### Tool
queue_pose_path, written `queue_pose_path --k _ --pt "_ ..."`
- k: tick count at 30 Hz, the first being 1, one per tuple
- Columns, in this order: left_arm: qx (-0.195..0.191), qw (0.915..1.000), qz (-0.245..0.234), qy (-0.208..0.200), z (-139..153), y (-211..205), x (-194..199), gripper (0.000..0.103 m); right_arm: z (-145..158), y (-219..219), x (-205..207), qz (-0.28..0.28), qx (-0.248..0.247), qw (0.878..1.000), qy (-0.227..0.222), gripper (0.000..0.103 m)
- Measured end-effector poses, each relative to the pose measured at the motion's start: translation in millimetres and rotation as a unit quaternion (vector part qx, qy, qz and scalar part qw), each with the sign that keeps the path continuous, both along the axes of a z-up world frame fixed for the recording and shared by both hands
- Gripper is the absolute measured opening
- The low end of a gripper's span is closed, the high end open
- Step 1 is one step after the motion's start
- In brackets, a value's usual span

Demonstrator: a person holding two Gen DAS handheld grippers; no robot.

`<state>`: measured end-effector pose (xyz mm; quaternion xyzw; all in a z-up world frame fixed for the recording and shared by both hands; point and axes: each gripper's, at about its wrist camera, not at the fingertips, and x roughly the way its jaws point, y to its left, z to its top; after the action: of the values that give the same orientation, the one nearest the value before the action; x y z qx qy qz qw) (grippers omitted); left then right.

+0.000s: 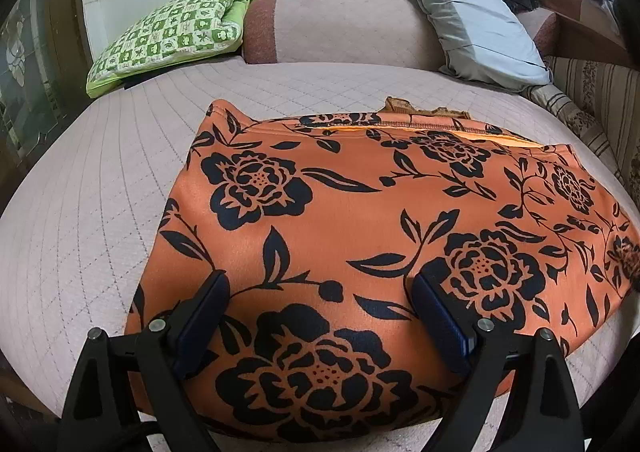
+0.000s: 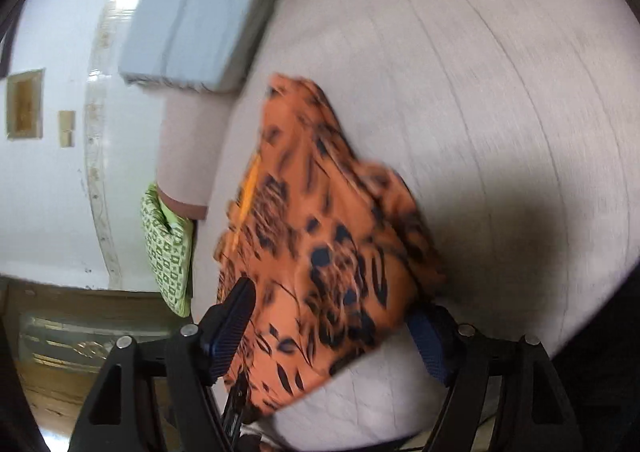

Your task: Fold small clothes

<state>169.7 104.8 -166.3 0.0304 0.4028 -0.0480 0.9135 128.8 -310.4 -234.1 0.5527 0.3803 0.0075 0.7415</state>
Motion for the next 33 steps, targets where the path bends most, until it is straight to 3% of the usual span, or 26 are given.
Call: queue_pose_path --k 2,4,9,16,17,19,20,22,24,25,27,30,32,33 --pt "0.001 1.0000 0.001 0.000 0 0 0 0.094 0 -1 6 0.000 0.003 1.000 -0.003 0.078" --pt "0.001 1.0000 0.003 0.001 -1 -1 2 0.094 -3 0 11 0.012 -0.025 0.999 0.017 0.078" --pt "-0.002 1.0000 0.003 0.001 -1 -1 2 0.094 3 -6 8 0.010 -0.037 0.999 -0.007 0.078" --pt "-0.005 1.0000 0.007 0.003 -1 -2 6 0.095 -5 -19 13 0.027 -0.041 0.999 -0.006 0.077" --pt "-0.004 1.0000 0.006 0.004 -1 -2 6 0.095 3 -18 15 0.035 -0.049 0.998 -0.020 0.074" --pt "0.004 0.9999 0.011 -0.003 5 -3 5 0.095 15 -13 20 0.050 -0.086 0.995 -0.026 0.036" --pt "0.009 0.9996 0.015 -0.022 12 -3 1 0.095 17 -11 22 0.057 -0.106 0.993 -0.020 0.035" --pt "0.006 0.9976 0.021 -0.066 25 -3 -6 0.095 7 -8 28 0.079 -0.129 0.988 0.009 0.035" --pt "-0.016 0.9981 0.009 -0.059 27 -5 -5 0.095 -7 -9 28 0.078 -0.105 0.991 0.020 0.040" --pt "-0.022 0.9987 0.000 -0.046 24 -7 -3 0.095 -6 -11 25 0.071 -0.091 0.993 0.003 0.057" --pt "-0.023 0.9991 -0.019 -0.028 21 -14 -3 0.095 2 -9 23 0.066 -0.087 0.994 -0.020 0.077" --pt "-0.013 0.9979 -0.038 -0.050 25 -23 -7 0.095 3 -1 31 0.083 -0.126 0.988 -0.013 0.077" --pt "0.014 0.9992 -0.034 -0.014 10 -30 3 0.095 -5 0 38 0.091 -0.140 0.986 0.006 0.060" --pt "0.026 0.9987 -0.036 0.023 -3 -32 9 0.097 -6 -2 39 0.086 -0.146 0.985 0.019 0.034"
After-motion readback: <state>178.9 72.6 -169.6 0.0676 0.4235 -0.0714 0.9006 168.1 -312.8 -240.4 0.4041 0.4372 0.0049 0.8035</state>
